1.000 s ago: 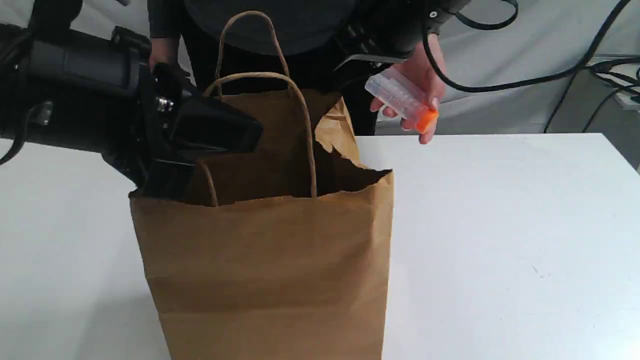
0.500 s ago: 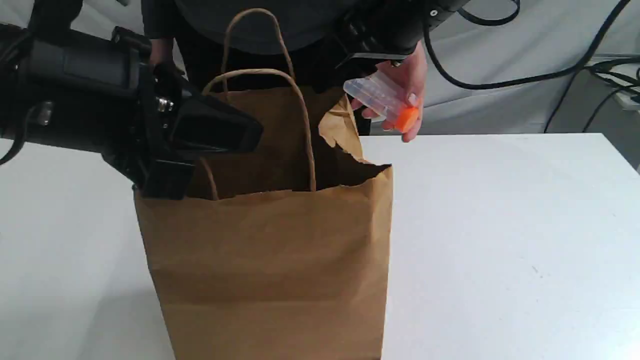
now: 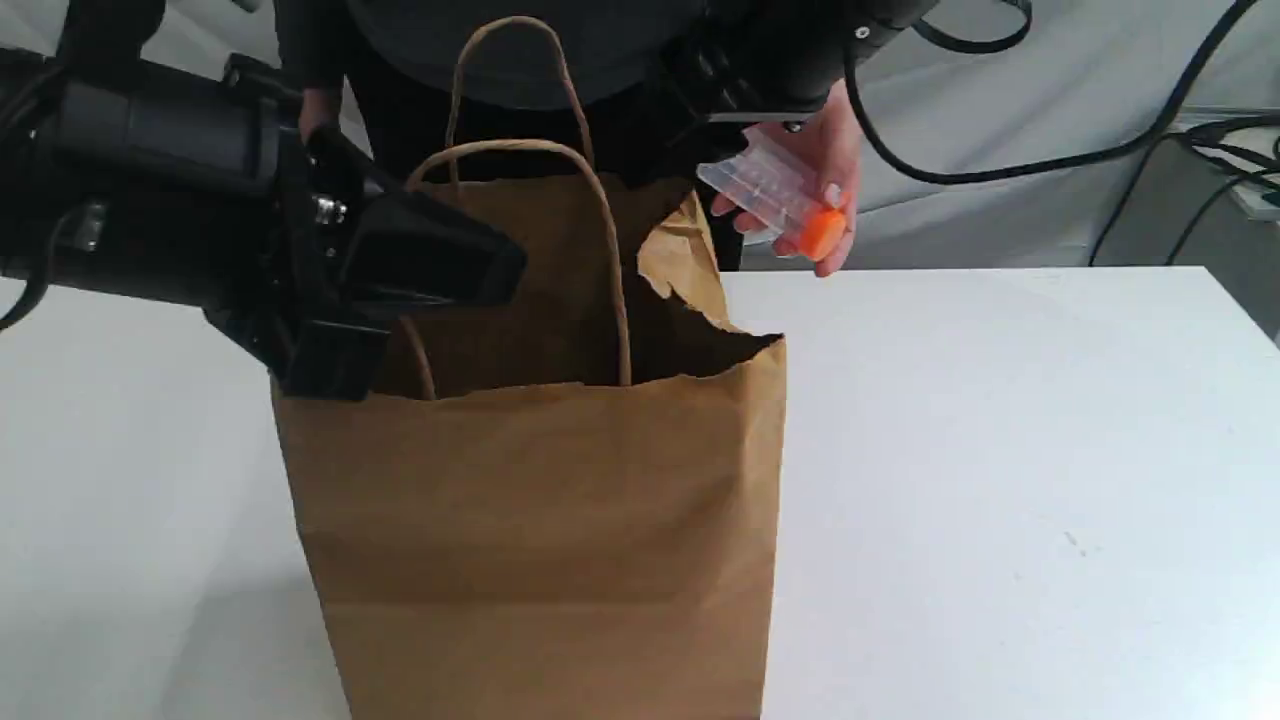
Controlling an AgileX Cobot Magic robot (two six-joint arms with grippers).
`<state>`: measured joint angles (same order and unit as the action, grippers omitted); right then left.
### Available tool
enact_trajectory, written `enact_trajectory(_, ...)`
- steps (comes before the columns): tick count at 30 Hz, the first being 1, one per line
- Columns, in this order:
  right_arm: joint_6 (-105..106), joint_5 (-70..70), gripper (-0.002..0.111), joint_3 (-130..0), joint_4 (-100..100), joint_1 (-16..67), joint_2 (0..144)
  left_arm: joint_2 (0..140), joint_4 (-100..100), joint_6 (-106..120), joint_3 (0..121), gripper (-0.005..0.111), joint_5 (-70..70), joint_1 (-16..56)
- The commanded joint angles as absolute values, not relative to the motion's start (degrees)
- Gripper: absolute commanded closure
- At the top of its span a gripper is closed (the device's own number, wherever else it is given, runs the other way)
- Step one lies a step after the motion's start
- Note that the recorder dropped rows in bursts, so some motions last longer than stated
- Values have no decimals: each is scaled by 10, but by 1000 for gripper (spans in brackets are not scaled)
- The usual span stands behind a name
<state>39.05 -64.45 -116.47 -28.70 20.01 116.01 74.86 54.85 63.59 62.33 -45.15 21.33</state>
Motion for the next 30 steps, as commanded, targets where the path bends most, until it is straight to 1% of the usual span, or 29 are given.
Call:
enact_trajectory(1,394,-647,53,-1168,-284,201,1170,748,550,629,626,107,-452,217)
enact_trajectory(8,397,-644,53,-1168,-289,201,1184,748,551,629,626,107,-454,217)
enact_trajectory(10,398,-644,56,-1168,-289,201,1184,748,551,629,626,107,-454,217)
enact_trajectory(11,398,-642,59,-1168,-289,201,1184,748,551,629,626,107,-454,217)
enact_trajectory(13,398,-639,71,-1168,-291,201,1184,748,551,629,626,107,-454,217)
enact_trajectory(15,398,-638,95,-1168,-291,201,1184,748,551,629,626,107,-454,217)
enact_trajectory(16,398,-638,104,-1168,-291,201,1184,748,551,629,626,107,-454,217)
enact_trajectory(17,397,-638,108,-1168,-292,201,1184,748,551,629,626,107,-454,217)
enact_trajectory(26,352,-635,108,-1168,-351,198,1184,748,553,616,635,107,-455,217)
enact_trajectory(30,307,-633,108,-1168,-383,180,1184,748,569,616,660,107,-491,216)
